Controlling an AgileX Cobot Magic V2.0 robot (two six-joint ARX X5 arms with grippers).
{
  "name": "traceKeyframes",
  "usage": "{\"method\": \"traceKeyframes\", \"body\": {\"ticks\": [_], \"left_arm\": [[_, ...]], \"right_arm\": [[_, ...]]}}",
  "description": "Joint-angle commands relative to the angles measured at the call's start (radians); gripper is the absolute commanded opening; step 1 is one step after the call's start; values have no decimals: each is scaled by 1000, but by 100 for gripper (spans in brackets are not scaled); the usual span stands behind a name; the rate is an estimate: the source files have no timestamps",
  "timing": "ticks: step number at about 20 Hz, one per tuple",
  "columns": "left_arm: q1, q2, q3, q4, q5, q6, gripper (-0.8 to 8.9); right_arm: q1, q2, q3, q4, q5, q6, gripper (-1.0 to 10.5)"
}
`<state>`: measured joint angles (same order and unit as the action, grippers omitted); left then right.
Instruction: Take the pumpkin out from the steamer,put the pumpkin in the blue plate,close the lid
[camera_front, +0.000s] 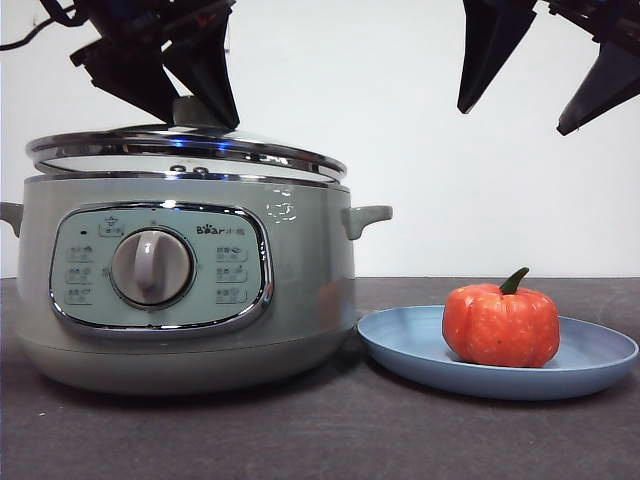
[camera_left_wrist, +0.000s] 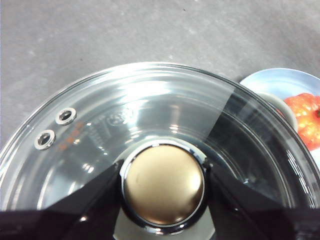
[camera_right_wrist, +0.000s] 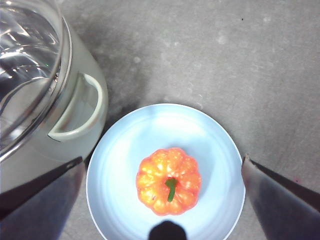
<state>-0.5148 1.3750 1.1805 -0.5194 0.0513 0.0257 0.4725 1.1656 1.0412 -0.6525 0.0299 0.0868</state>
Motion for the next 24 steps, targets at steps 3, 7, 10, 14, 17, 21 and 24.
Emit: {"method": "traceKeyframes", "body": {"ticks": [3, 7, 10, 14, 17, 21, 24], "left_arm": [[-4, 40, 19, 24, 22, 1, -8], [-4, 47, 19, -40, 31, 2, -8], [-1, 47, 19, -105, 29, 5, -8], [-1, 47, 19, -133, 29, 5, -8], [-1, 47, 19, -113, 26, 6, 11], [-1, 47, 19, -79, 27, 5, 453], [-1, 47, 19, -80, 27, 3, 453]], "right_arm": [[-9, -2, -10, 3, 5, 10, 563], [-9, -2, -10, -1, 5, 10, 563], [-9, -2, -10, -2, 5, 10, 563], [-9, -2, -10, -1, 5, 10, 563], [-9, -2, -10, -1, 5, 10, 563], [-9, -2, -10, -3, 4, 10, 563], [-9, -2, -10, -8, 4, 10, 563]]}}
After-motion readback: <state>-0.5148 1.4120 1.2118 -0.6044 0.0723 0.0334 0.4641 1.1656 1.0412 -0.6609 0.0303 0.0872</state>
